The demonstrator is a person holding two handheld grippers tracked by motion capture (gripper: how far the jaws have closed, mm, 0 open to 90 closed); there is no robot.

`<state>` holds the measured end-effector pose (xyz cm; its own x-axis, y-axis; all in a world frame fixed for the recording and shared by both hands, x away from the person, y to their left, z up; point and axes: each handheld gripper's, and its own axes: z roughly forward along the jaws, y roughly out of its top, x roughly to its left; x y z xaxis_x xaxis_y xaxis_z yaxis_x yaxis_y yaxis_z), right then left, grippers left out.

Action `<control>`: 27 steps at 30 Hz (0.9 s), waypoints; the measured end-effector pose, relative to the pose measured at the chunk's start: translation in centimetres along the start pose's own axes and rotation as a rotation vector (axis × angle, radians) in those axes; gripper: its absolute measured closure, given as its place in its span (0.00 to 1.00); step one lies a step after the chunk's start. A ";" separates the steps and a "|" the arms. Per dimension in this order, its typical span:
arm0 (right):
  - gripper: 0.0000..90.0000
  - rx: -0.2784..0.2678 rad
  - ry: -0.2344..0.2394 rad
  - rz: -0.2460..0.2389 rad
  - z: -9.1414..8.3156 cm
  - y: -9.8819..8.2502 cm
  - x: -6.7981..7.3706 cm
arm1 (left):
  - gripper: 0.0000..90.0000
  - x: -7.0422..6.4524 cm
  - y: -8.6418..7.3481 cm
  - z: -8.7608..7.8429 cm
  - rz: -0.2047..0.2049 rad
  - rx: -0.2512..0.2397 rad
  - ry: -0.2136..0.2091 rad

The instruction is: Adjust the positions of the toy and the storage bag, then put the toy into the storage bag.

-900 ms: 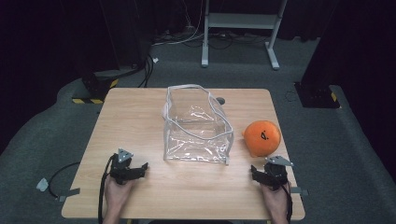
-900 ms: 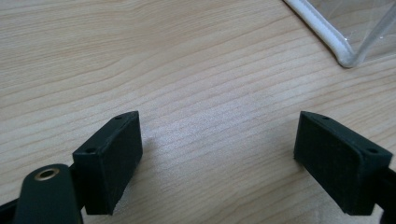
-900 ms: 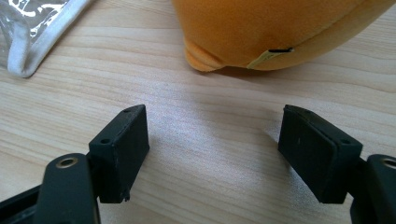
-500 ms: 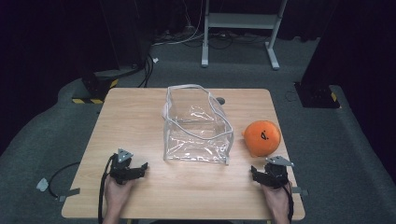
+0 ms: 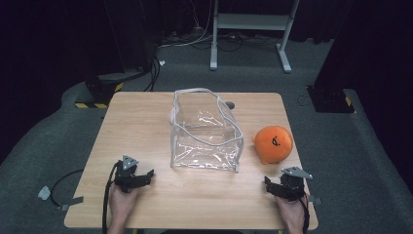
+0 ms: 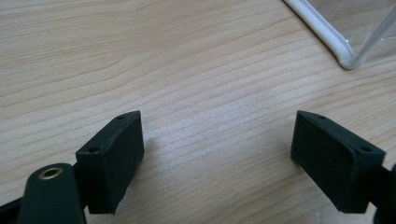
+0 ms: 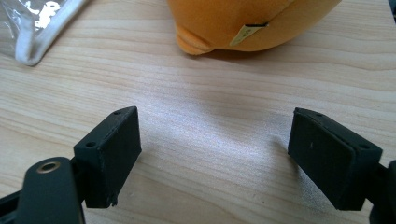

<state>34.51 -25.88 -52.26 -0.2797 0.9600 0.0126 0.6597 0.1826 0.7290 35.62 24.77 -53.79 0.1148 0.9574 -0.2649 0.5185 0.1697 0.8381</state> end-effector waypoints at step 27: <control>0.17 -0.065 0.040 0.040 -1.9 0.6 -0.7 | 0.20 0.0 0.0 0.0 -0.011 -0.007 0.003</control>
<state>33.74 -26.84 -50.52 -0.2819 0.9569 0.0691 0.6249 0.1285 0.7701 35.65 24.73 -53.80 0.1064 0.9562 -0.2726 0.5137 0.1819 0.8385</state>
